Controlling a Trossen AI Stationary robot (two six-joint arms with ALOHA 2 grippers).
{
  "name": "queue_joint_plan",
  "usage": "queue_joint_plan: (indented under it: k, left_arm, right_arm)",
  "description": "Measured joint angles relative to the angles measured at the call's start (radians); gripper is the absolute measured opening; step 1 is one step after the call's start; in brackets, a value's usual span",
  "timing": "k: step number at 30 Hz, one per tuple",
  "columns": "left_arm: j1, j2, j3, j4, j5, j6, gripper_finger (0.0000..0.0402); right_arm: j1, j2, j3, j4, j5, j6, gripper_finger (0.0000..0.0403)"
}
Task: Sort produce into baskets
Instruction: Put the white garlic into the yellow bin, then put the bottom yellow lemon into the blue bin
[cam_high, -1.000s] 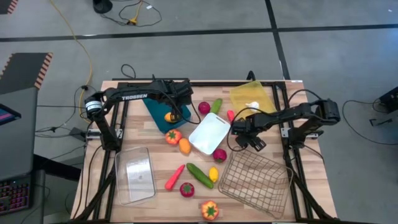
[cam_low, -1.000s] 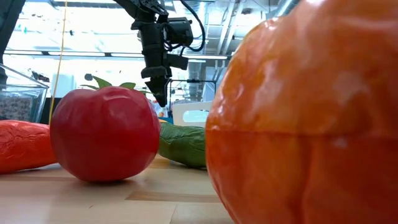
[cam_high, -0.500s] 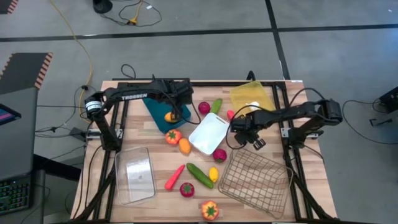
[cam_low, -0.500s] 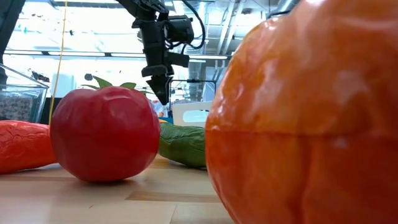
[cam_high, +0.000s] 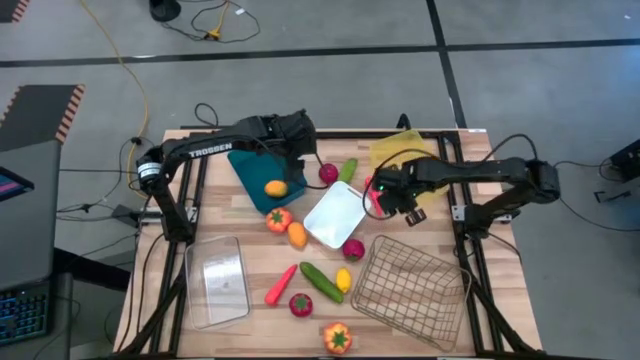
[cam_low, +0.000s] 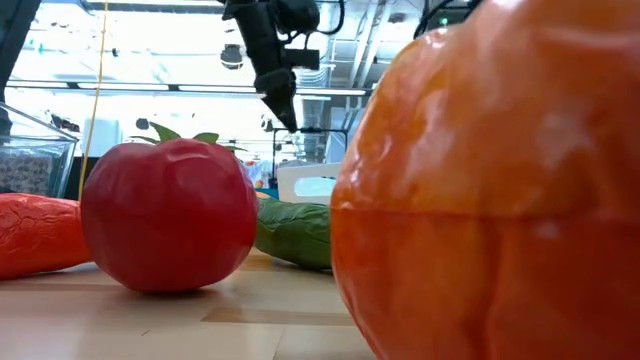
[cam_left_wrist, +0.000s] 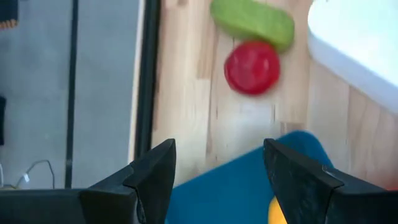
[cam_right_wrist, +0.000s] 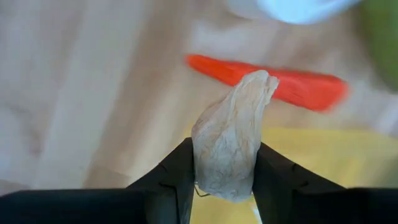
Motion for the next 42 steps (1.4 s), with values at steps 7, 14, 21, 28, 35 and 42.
queue_joint_plan:
  k: [7,14,21,28,35,42]
  left_arm:
    - [-0.036,0.0,0.026,-0.003,0.03,-0.002,0.0228]
    - [-0.118,0.0,0.026,-0.002,0.14,-0.003,0.0228]
    - [-0.217,0.0,0.017,-0.01,0.245,-0.028,0.0228]
    - [-0.296,0.0,0.016,-0.049,0.253,-0.113,0.0228]
    - [-0.354,0.0,0.016,-0.13,0.252,-0.079,0.0228]
    - [-0.405,0.0,0.016,-0.16,0.226,-0.072,0.0228]
  right_arm:
    - [-0.157,-0.073,0.007,-0.021,0.085,-0.001,0.0162]
    - [-0.326,-0.063,0.006,-0.035,0.084,0.013,0.0164]
    - [-0.396,-0.063,0.006,-0.036,0.083,0.127,0.0165]
    - [-0.412,-0.063,0.006,-0.038,0.083,0.156,0.0188]
    - [-0.412,-0.063,0.006,-0.037,0.083,0.157,0.0257]
    - [-0.412,-0.063,0.006,-0.033,0.083,0.156,0.027]
